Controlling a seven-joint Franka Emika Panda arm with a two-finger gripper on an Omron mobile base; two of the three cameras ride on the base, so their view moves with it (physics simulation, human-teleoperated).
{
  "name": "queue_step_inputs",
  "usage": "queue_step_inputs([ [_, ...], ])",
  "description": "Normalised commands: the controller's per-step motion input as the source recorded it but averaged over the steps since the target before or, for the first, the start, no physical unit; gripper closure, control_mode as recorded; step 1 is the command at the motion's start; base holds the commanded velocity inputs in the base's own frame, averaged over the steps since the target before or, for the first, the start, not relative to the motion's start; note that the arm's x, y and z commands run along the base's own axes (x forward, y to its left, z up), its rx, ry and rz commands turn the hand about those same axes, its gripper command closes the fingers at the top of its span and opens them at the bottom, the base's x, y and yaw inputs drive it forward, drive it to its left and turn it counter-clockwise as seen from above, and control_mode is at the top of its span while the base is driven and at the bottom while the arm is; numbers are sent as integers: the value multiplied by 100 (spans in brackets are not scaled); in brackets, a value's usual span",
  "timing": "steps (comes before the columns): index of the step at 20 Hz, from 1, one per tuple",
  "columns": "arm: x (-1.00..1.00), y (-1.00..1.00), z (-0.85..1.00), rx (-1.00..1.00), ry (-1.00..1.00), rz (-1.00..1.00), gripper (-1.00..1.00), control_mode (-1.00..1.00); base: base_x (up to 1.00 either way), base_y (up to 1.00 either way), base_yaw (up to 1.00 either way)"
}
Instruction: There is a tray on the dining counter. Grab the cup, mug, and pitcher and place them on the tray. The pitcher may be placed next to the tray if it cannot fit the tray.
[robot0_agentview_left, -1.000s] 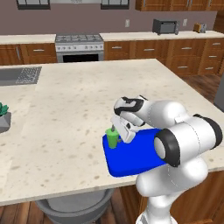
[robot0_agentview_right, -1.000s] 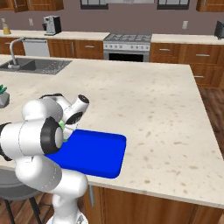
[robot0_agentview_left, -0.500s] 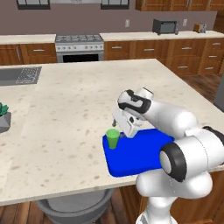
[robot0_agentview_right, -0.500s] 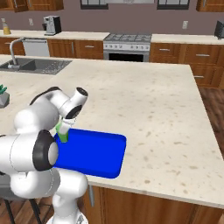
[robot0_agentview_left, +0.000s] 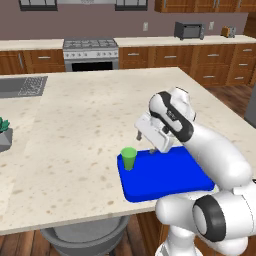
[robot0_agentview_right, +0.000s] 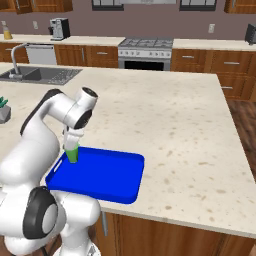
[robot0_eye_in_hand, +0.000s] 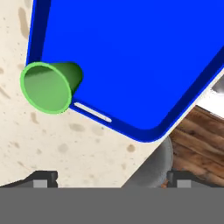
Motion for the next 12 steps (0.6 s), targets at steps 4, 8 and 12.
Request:
queue_step_inputs([
  [4, -87, -21, 68, -11, -11, 17, -100, -100, 0, 0, 0],
  [8, -89, -13, 71, -16, -24, 14, -100, -100, 0, 0, 0],
  [12, -83, -18, 73, -15, -35, 20, -100, -100, 0, 0, 0],
])
